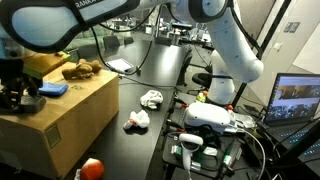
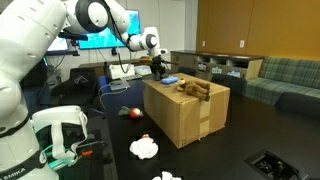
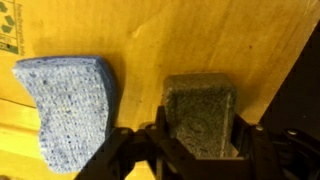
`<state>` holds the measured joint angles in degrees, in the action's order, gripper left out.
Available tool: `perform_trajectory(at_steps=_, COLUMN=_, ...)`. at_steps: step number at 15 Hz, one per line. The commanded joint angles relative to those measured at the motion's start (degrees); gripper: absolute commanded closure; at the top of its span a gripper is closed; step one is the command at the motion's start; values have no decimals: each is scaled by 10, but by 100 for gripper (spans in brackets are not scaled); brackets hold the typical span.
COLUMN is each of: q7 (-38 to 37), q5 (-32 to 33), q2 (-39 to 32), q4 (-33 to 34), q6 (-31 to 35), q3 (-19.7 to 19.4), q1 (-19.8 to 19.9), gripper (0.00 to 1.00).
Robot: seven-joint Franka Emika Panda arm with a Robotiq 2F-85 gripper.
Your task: Pick up all the objects on the table and put them on the box then pick up the objects on the box and put them on the table
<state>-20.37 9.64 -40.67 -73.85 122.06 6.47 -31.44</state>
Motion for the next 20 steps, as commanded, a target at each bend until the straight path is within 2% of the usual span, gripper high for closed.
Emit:
perform_trajectory(at_steps=1, q7=36, q5=-28, q2=39, q4=-25, q6=-46, q3=19, q1=21, gripper=67)
perform_trajectory(at_steps=6, q7=60, q5=-62, q2=134, q4=-94, q6=-102, q3=27, q1=46, gripper=67)
perform_trajectory(at_steps=10, q7=76, q5=-93, q2=230, q4=-202, q6=-110, q3=25, q1=66, gripper=67)
perform_trajectory(at_steps=11, q7=81, q5=-99, q2=254, q4=-225, q6=-118, q3=39, q1=87, gripper=67)
perform_trajectory(at_steps=16, q7=116, q5=-158, q2=344, q4=-378, q6=-98, q3=52, q1=131, gripper=67)
perform_trajectory(at_steps=20, q7=175, q5=-208, q2=356, q4=-493, q6=-38, q3=55, q1=153, gripper=67)
